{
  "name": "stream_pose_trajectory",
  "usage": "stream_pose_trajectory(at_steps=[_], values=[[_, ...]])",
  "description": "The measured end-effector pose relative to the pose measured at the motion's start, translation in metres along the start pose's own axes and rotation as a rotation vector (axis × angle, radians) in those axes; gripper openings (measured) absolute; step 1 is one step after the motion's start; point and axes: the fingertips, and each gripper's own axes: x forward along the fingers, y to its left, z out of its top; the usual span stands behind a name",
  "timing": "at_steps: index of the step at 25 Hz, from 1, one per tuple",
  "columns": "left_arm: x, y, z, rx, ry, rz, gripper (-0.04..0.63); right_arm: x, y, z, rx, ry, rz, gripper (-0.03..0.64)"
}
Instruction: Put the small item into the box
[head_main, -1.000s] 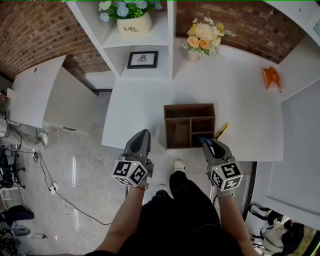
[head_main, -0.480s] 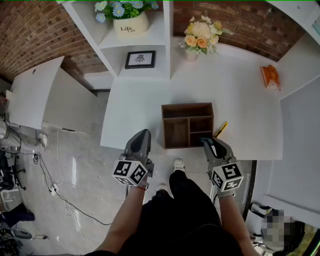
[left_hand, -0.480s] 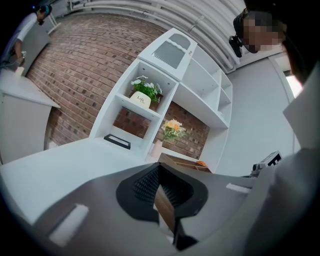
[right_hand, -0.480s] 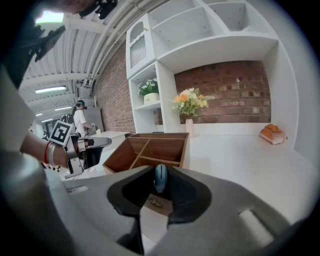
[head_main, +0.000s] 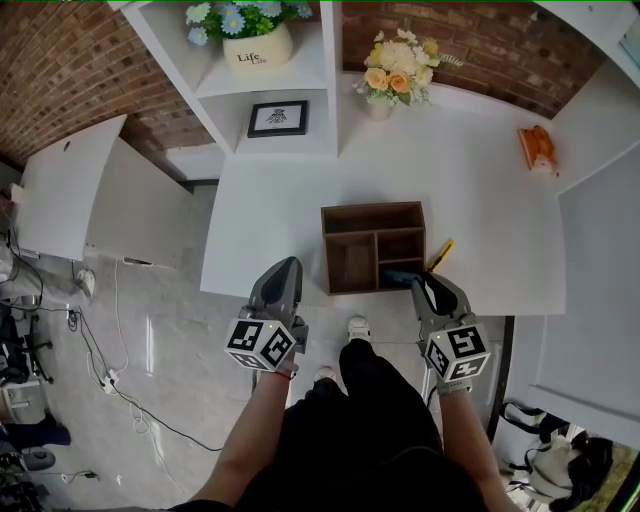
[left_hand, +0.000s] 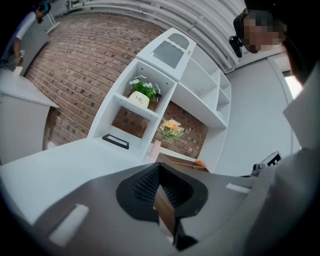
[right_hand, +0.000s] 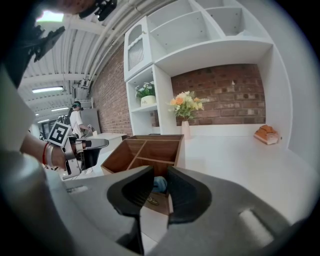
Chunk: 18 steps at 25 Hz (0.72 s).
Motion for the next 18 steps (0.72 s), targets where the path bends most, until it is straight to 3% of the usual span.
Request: stream_pose_trajectory(at_steps=[14, 18], values=[[-0.008, -0.011, 0.002, 0.016, 0.006, -0.041, 0.002, -0.017, 0.003, -0.001, 0.025, -0.034, -0.034, 0.074], [-0.011, -0.017, 0.004, 0.021, 0.007, -0.056, 0.002, -0.024, 0.006, 0.002, 0.021, -0.059, -0.045, 0.042]])
